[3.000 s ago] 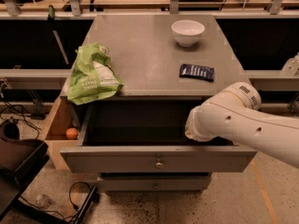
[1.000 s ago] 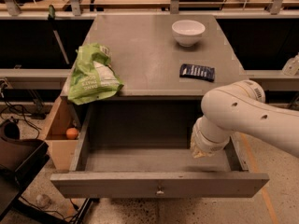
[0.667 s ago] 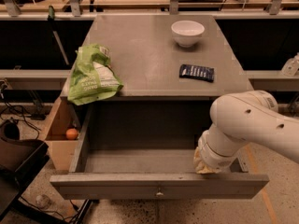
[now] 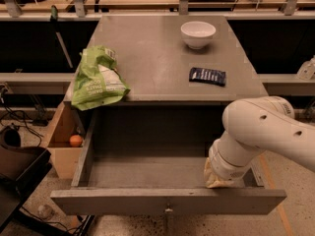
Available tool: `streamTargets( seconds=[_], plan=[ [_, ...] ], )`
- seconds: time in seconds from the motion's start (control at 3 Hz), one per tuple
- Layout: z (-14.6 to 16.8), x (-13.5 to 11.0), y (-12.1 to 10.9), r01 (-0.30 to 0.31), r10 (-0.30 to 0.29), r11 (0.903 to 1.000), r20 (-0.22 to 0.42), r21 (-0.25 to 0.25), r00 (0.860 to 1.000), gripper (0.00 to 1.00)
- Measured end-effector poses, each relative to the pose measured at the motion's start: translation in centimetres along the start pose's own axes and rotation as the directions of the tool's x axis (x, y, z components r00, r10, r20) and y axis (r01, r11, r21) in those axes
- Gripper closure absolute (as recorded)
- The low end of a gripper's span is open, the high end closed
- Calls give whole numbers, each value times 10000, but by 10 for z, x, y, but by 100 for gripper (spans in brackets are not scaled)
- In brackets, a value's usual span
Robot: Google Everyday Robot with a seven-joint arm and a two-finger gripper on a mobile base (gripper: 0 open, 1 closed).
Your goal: Open top drawer
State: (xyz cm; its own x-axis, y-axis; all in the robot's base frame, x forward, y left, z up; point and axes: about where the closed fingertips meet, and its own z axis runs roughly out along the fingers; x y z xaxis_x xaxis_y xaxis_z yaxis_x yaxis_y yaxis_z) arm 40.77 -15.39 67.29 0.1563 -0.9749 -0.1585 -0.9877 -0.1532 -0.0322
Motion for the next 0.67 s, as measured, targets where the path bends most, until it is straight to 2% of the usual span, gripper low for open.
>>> streamTargets(
  seconds=[0.33,0.67],
  plan=[
    [2,-3,33,-76,108,9976,463,-683,9989,100],
    [2,-2,32,-76,108,9976,462,-683,9989,100]
  ],
)
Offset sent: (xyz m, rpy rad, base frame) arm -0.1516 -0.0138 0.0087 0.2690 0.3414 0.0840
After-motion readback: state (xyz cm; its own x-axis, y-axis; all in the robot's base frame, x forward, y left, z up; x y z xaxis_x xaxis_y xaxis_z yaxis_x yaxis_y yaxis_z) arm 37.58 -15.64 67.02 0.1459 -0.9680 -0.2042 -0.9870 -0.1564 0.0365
